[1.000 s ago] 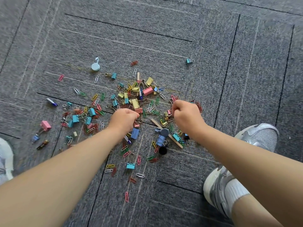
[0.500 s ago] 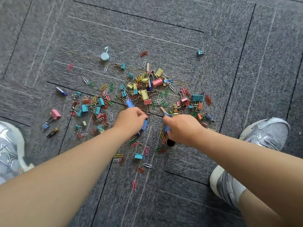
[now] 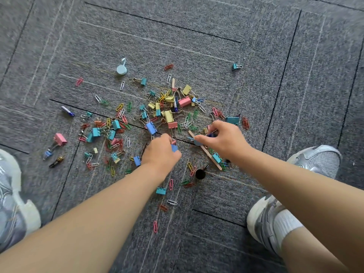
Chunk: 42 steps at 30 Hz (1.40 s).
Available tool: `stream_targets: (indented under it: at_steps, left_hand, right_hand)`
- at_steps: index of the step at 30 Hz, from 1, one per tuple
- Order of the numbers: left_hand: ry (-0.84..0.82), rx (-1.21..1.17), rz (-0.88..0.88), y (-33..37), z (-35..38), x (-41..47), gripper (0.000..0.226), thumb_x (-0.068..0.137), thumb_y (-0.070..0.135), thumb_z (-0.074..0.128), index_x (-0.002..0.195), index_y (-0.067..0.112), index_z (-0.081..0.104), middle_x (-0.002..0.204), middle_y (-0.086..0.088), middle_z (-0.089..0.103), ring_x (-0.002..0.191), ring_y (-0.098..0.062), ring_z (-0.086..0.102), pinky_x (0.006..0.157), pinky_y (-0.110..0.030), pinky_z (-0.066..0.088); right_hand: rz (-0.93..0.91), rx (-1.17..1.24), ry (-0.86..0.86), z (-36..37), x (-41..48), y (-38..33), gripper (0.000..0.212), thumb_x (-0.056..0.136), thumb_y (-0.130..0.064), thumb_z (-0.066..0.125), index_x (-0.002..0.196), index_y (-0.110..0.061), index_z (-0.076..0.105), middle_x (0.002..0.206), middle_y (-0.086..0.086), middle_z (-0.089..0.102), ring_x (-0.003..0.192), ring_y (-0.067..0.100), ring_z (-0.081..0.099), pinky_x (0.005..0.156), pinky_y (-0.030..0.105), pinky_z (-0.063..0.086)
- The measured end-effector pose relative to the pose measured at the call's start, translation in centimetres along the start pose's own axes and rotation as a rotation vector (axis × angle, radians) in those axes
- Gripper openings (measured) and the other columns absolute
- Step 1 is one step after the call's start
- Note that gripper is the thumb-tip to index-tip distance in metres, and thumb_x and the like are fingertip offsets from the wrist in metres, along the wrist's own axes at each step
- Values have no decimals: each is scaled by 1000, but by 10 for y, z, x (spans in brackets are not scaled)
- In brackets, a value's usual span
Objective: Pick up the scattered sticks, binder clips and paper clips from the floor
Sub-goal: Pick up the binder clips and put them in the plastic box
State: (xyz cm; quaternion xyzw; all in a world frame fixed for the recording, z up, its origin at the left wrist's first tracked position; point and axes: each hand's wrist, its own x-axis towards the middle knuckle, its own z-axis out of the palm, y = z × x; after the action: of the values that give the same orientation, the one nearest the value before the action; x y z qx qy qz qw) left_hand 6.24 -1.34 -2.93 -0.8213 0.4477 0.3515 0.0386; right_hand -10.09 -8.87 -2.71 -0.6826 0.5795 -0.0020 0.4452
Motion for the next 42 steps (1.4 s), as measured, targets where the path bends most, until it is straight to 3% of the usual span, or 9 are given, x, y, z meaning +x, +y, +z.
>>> stream_targets:
  at_steps: [5, 8, 14, 17, 23, 27, 30, 35, 42]
  left_hand:
    - [55, -323, -55, 17, -11, -3, 22, 82, 40, 59, 77, 19, 58, 67, 2, 62, 62, -17, 55, 56, -28, 42]
    - [28, -497, -132, 25, -13, 3, 33, 82, 38, 65, 66, 18, 45, 63, 1, 50, 57, -18, 44, 54, -28, 34]
    - [-281, -1243, -424, 45, -27, 9, 33, 81, -8, 63, 104, 12, 50, 91, -18, 65, 58, -15, 59, 38, -18, 45]
    - [-372, -1354, -386, 51, -32, 9, 33, 86, -11, 54, 108, 13, 56, 106, -14, 65, 67, -17, 69, 45, -22, 55]
    - [-439, -1474, -366, 46, -49, 7, 19, 94, 10, 50, 103, 19, 65, 95, 4, 65, 50, -3, 52, 36, -13, 41]
    - [-409, -1213, -371, 36, -62, 9, 18, 88, 36, 63, 87, 18, 62, 85, 3, 59, 51, -6, 45, 36, -14, 36]
    - [-267, -841, -389, 21, -63, 22, 15, 84, 27, 71, 85, 17, 61, 89, -2, 57, 58, -11, 47, 41, -18, 38]
    - [17, -19, -69, -7, -63, 49, 8, 88, 25, 61, 82, 20, 60, 99, -3, 65, 91, -23, 59, 78, -31, 48]
    - [-60, 158, -74, -24, -44, 60, 58, 81, 48, 68, 121, 12, 45, 120, -15, 49, 102, -32, 55, 86, -42, 50]
  right_hand:
    - [268, 508, -49, -19, 5, 4, 37, 79, -35, 73, 65, -17, 44, 50, -1, 45, 39, 11, 34, 41, 20, 28]
    - [329, 626, 22, -33, 10, 13, 30, 84, -18, 65, 65, -15, 42, 60, 2, 48, 47, 12, 48, 41, 24, 37]
    - [415, 865, 111, -56, 15, 28, 8, 86, -1, 57, 82, -6, 51, 92, 13, 64, 69, 19, 68, 47, 25, 50]
    - [364, 616, 129, -56, 17, 32, 20, 86, -5, 63, 103, -13, 55, 97, 10, 63, 68, 18, 61, 54, 28, 51]
    - [141, -338, 40, -35, 17, 36, 37, 88, -28, 65, 123, -20, 54, 118, 7, 49, 94, 29, 57, 76, 38, 52]
    - [32, -373, 88, -32, 14, 33, 22, 86, -30, 67, 97, -16, 54, 105, 4, 48, 84, 25, 54, 67, 33, 46]
    - [82, -169, 108, -33, 14, 24, 25, 84, -29, 69, 91, -16, 50, 93, 2, 55, 79, 20, 54, 66, 34, 46]
    - [109, 89, 178, -39, 15, 6, 36, 80, -39, 72, 94, -14, 51, 80, -6, 54, 69, 11, 53, 68, 34, 51]
    - [121, 119, 255, -32, 26, -16, 54, 74, -63, 65, 82, -14, 44, 71, -3, 48, 61, 13, 42, 57, 34, 39]
